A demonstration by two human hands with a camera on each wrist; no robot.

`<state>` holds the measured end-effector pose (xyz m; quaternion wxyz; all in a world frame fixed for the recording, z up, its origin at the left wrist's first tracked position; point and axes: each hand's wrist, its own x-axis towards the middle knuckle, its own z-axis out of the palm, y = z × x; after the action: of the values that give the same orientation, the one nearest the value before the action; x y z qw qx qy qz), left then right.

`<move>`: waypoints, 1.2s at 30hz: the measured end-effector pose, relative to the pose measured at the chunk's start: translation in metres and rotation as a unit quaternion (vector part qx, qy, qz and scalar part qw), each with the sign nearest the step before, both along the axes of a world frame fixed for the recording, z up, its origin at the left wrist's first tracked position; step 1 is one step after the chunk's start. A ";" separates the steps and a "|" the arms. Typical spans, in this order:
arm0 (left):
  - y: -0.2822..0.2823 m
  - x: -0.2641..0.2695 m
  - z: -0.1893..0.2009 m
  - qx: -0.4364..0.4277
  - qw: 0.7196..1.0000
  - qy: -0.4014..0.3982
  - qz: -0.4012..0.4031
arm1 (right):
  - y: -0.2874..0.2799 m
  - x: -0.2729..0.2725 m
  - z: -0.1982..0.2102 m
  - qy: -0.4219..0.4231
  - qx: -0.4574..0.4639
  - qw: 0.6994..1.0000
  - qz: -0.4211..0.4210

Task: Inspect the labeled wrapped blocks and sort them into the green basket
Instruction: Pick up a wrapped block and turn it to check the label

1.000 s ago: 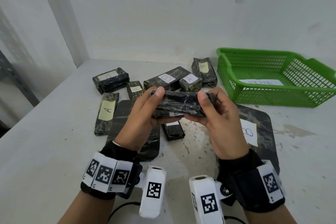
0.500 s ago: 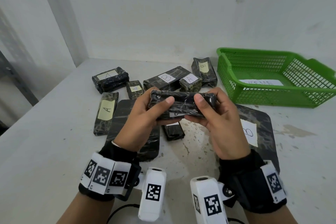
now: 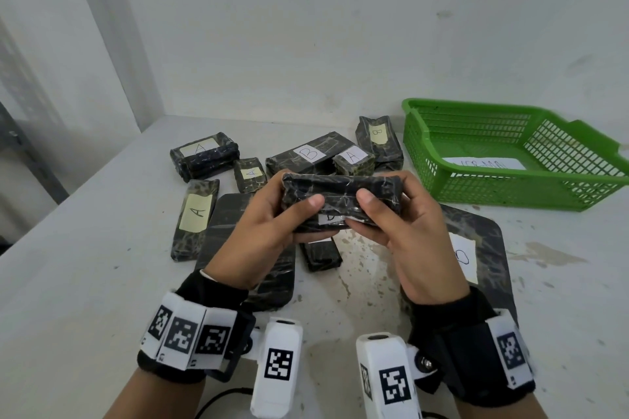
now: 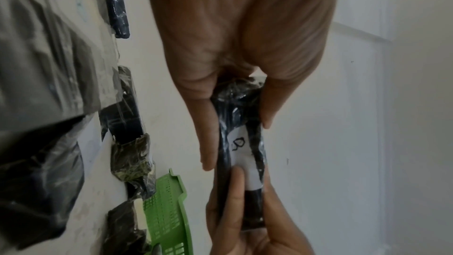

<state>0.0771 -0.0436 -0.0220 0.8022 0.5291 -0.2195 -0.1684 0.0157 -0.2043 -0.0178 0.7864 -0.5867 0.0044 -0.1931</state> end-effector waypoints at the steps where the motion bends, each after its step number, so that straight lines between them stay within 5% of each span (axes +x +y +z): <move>1: 0.000 0.000 -0.001 0.001 1.000 -0.001 0.000 | 0.000 0.000 0.000 -0.001 0.000 1.000 0.000; 7: 0.007 0.006 0.001 -0.026 1.000 0.007 -0.011 | 0.002 0.000 0.001 -0.009 0.020 0.998 0.067; 36: 0.007 0.003 -0.004 0.036 0.997 -0.074 -0.004 | -0.001 0.000 -0.001 -0.037 -0.035 0.999 -0.007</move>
<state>0.0802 -0.0365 -0.0260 0.7634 0.5678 -0.2745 -0.1398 0.0162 -0.2054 -0.0184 0.7634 -0.6066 -0.0274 -0.2205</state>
